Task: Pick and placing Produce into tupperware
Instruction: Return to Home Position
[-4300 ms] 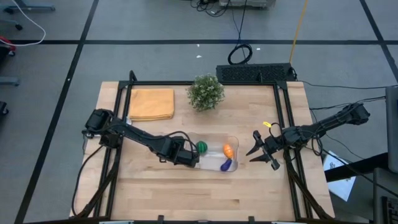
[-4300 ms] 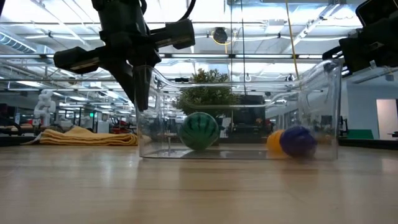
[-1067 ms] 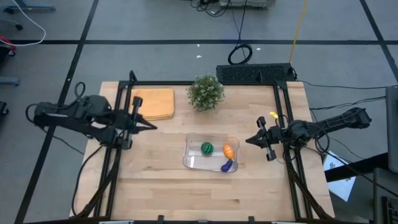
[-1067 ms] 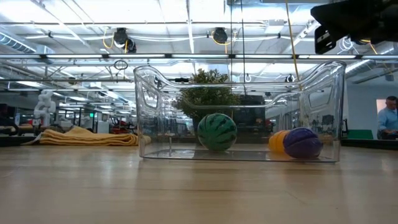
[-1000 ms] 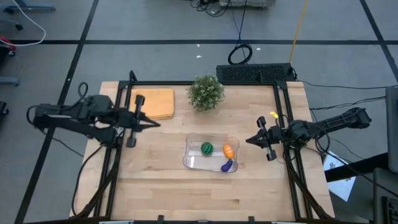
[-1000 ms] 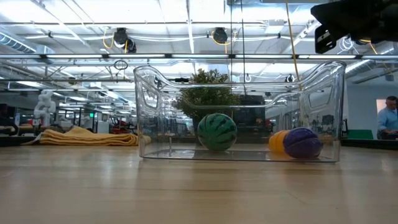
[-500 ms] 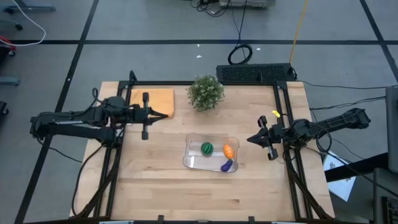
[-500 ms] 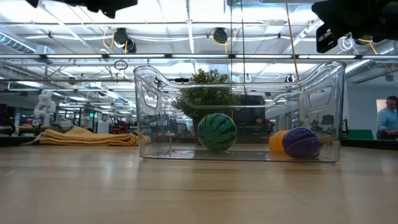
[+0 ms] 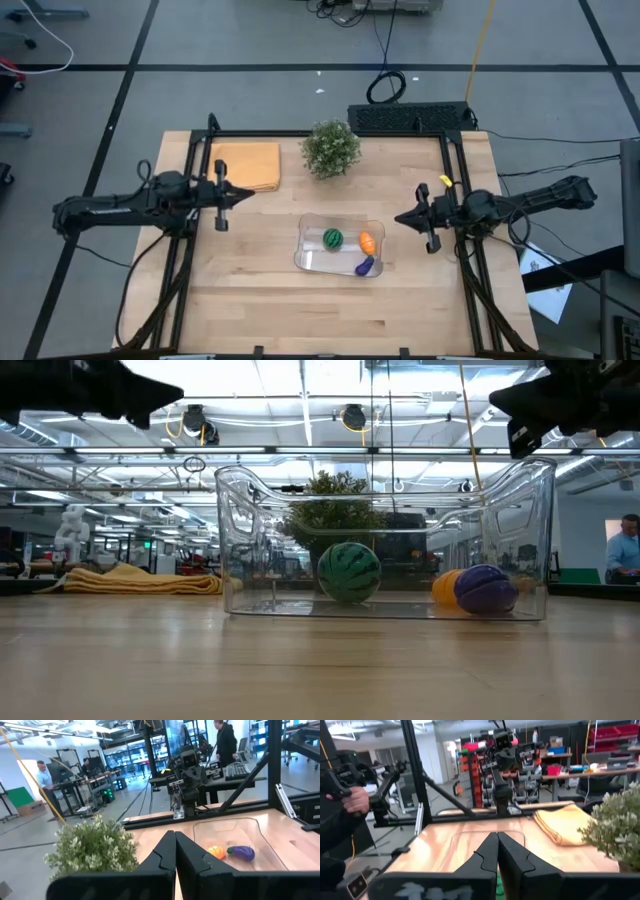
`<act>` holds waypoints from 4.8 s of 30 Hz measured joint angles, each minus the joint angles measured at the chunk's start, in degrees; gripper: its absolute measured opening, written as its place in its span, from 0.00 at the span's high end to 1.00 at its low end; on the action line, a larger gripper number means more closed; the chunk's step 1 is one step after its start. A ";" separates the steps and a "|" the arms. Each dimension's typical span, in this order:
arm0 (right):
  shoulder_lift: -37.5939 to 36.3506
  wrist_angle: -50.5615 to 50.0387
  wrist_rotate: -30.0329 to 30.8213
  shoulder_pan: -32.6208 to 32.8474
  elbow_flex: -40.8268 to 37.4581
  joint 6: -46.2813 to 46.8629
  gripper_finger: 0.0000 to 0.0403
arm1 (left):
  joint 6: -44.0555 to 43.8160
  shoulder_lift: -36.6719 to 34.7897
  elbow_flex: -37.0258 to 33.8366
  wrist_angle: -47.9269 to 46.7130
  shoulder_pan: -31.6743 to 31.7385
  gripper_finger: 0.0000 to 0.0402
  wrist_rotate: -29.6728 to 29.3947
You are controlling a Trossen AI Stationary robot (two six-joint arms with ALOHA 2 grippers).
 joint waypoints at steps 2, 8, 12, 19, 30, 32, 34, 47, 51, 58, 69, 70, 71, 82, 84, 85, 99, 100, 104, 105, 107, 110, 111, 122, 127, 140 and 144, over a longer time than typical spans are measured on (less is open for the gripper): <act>-0.01 -0.63 0.00 0.00 0.00 -0.04 1.00 | 0.01 -1.78 -1.91 0.03 0.00 1.00 0.02; -1.31 -2.64 -0.09 0.00 0.00 -1.16 1.00 | -0.53 -4.01 -6.86 1.29 0.00 1.00 0.28; -2.63 -5.29 -0.11 0.00 0.00 -1.93 1.00 | -1.07 -4.14 -9.11 2.02 0.00 1.00 -0.04; -6.19 -5.42 3.99 -0.19 0.00 -3.89 1.00 | -0.33 -4.16 -10.17 2.79 0.00 1.00 -1.25; -7.33 -7.33 3.59 -3.75 -1.16 -3.53 1.00 | -1.95 -4.12 -10.17 2.05 0.00 1.00 -1.21; -7.33 -6.46 1.94 -4.07 -2.21 -3.06 1.00 | -2.00 -4.11 -10.17 0.98 0.00 1.00 -1.20; -7.35 -4.91 1.28 -4.24 -3.06 -2.37 1.00 | -1.95 -4.10 -10.17 0.02 0.00 1.00 -1.20; -7.99 -4.82 1.29 -4.50 -4.02 -2.11 1.00 | -1.74 -4.06 -10.17 -0.85 0.00 1.00 -1.22; -7.99 -4.81 1.27 -4.50 -4.02 -3.07 1.00 | -1.94 -4.06 -10.17 -0.85 0.00 0.99 -1.22; -7.99 -3.29 1.29 -4.50 -4.02 -3.65 1.00 | -2.04 -4.06 -10.15 -0.82 0.00 1.00 -3.08; -7.99 -0.30 1.31 -4.50 -4.02 -4.59 1.00 | -2.07 -4.06 -10.15 -0.85 0.00 0.95 -9.90; -7.99 -0.28 1.31 -4.50 -4.02 -4.59 1.00 | -1.91 -4.06 -10.15 -0.85 0.00 0.95 -9.90; -7.99 -0.28 1.31 -4.50 -4.02 -4.59 1.00 | -1.87 -4.06 -10.15 -0.85 0.00 0.96 -9.92; -7.99 -0.32 1.31 -4.48 -4.02 -4.53 1.00 | -2.05 -4.06 -10.15 -0.85 0.00 0.98 -9.92; -7.99 -0.32 1.31 -4.48 -4.02 -4.52 1.00 | -2.15 -4.06 -10.15 -0.85 0.00 0.96 -9.92; -7.99 -0.32 1.31 -4.48 -4.02 -4.53 1.00 | -2.01 -4.06 -10.15 -0.86 0.00 0.95 -9.92; -7.99 -0.32 1.31 -4.48 -4.02 -4.52 1.00 | -2.15 -4.06 -10.15 -0.87 0.00 1.00 -9.94; -7.99 -0.32 1.31 -4.48 -4.02 -4.52 1.00 | -2.10 -4.06 -10.15 -0.87 0.00 0.99 -9.94; -7.99 -0.32 1.31 -4.48 -4.02 -4.52 1.00 | -1.98 -4.06 -10.15 -0.87 0.00 0.97 -9.94; -7.99 -0.32 1.31 -4.48 -4.02 -4.52 1.00 | -2.11 -4.06 -10.15 -0.87 0.00 0.96 -9.94; -7.99 -0.32 1.31 -4.48 -4.02 -4.52 1.00 | -2.12 -4.06 -10.15 -0.87 0.00 0.95 -9.94; -7.99 -0.33 1.31 -4.48 -4.02 -4.52 1.00 | -1.87 -4.06 -10.15 -0.87 0.00 0.94 -9.94; -7.99 -0.32 1.31 -4.48 -4.02 -4.52 1.00 | -1.94 -4.06 -10.15 -0.89 0.00 0.94 -9.94; -7.99 -0.34 1.31 -4.47 -4.02 -4.51 1.00 | -2.11 -4.06 -10.15 -0.90 0.00 0.94 -9.94; -7.99 -0.33 1.31 -4.46 -4.02 -4.51 1.00 | -2.08 -4.06 -10.15 -0.89 0.00 0.94 -9.94; -7.99 -0.34 1.33 -4.46 -4.02 -4.50 1.00 | -1.90 -4.06 -10.15 -0.90 0.00 0.94 -9.93; -7.98 -0.34 1.32 -4.46 -4.02 -4.50 1.00 | -2.12 -4.06 -10.15 -0.90 0.00 0.94 -9.94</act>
